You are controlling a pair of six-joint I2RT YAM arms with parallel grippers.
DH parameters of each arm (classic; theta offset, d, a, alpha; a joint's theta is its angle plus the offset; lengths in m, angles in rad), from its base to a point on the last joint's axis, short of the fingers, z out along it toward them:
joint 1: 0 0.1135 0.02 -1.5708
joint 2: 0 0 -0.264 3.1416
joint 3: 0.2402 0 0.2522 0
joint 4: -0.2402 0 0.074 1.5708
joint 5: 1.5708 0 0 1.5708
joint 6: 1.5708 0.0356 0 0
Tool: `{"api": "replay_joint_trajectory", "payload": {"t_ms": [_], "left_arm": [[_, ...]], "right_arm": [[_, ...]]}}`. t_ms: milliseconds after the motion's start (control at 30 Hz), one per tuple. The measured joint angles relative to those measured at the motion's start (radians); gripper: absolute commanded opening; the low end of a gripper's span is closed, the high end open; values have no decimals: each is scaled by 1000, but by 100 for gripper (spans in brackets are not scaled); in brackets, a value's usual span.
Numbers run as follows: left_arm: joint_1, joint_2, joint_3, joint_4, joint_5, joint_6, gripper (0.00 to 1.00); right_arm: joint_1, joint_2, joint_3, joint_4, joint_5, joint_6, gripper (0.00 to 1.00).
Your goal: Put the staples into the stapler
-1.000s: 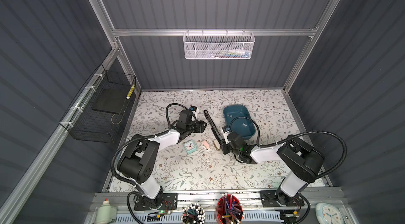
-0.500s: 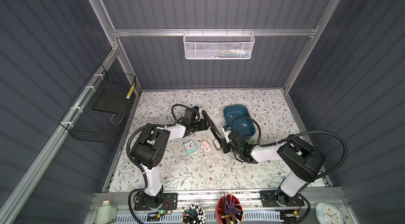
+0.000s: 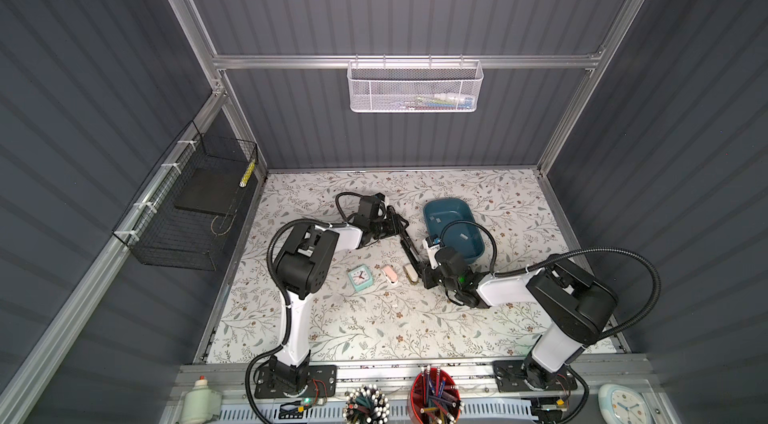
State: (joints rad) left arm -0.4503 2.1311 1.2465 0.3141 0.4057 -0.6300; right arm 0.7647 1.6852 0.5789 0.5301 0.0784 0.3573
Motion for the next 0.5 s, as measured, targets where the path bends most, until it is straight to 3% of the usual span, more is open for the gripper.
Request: {"api": "replay_joint_trajectory", "payload": {"t_ms": [233, 500], "left_arm": [[31, 68, 32, 108, 52, -27, 48], [62, 113, 45, 219, 83, -29, 46]], "right_arm": [[4, -3, -1, -7, 33, 0, 15], [21, -3, -3, -4, 42, -2, 15]]}}
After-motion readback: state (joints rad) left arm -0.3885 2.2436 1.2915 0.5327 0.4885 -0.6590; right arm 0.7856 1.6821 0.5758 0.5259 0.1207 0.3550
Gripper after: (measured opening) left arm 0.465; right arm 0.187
